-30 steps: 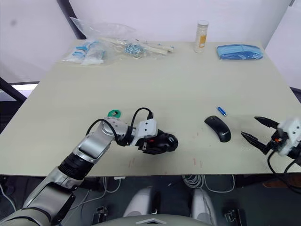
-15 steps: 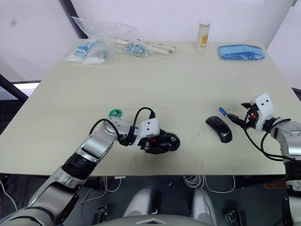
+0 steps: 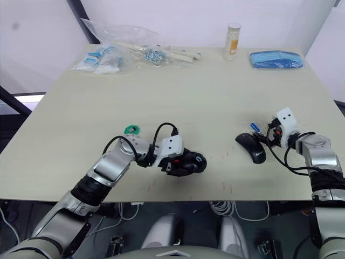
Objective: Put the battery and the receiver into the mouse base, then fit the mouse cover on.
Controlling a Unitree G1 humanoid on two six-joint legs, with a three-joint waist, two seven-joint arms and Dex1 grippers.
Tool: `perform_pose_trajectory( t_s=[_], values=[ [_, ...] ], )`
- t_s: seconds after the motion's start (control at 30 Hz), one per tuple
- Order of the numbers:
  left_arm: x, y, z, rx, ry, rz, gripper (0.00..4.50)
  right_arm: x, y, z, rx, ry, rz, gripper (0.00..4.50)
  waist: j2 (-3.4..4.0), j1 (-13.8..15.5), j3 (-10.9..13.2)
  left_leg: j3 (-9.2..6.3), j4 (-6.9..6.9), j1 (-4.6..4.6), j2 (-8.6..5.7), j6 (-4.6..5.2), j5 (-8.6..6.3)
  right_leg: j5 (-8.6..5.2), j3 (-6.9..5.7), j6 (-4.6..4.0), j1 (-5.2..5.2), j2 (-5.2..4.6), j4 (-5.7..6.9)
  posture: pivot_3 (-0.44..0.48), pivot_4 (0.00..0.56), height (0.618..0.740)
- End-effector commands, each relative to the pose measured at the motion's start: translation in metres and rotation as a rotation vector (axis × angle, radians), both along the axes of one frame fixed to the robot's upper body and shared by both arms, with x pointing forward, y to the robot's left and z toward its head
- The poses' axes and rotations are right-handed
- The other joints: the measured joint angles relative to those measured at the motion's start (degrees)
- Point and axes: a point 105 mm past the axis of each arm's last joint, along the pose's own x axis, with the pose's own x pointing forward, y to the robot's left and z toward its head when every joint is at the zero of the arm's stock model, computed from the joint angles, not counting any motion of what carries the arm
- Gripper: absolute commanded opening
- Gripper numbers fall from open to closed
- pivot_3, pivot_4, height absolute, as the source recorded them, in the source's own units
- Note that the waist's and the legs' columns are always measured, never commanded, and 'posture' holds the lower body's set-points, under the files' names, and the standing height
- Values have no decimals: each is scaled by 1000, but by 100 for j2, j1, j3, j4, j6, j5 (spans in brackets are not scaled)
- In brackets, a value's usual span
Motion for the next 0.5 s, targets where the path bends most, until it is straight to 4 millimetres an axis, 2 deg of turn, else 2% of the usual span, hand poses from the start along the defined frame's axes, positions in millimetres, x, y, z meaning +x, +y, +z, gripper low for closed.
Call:
perform_pose_trajectory(
  t_s=[0.03,0.1,0.13,0.17,0.2,0.27,0.4,0.5],
  values=[
    [-4,4,-17,59,29,18,2990,2,-5,4,-4,-19,-16,4244,-1,-3,0,-1,0,0,0,0,0,0,0,1,0,0,1,0,150,740],
    [-4,5,-17,64,20,17,2990,3,-3,4,7,-32,-11,3785,-1,-8,0,-1,0,2,0,1,1,-2,0,4,1,1,2,0,150,740],
    [-3,5,-17,62,17,18,2990,3,-1,4,16,-36,-7,3475,-1,-15,0,-1,0,4,0,1,1,-5,0,8,2,1,2,0,150,740],
    [-3,4,-17,58,14,21,2990,3,0,4,23,-36,-4,2936,-1,-16,0,0,0,5,0,3,2,-10,0,17,4,0,2,0,150,740],
    [-3,4,-16,56,12,22,2990,3,0,4,28,-37,-2,2744,-1,-20,0,0,0,5,0,3,2,-10,0,17,4,1,2,0,150,740],
    [-3,4,-17,57,12,25,2990,2,0,3,30,-35,0,1727,-1,-19,0,0,1,5,0,8,5,-10,2,17,2,0,4,0,150,740],
    [-4,4,-18,57,20,31,2990,4,-3,7,67,-59,-39,138,-1,-18,0,-1,1,4,0,9,6,-9,2,16,3,0,4,0,150,740],
    [-5,4,-19,60,26,39,2990,1,-5,12,69,-65,-38,114,-1,-17,0,1,1,2,0,9,6,-6,3,12,2,-1,2,0,150,740]
  ],
)
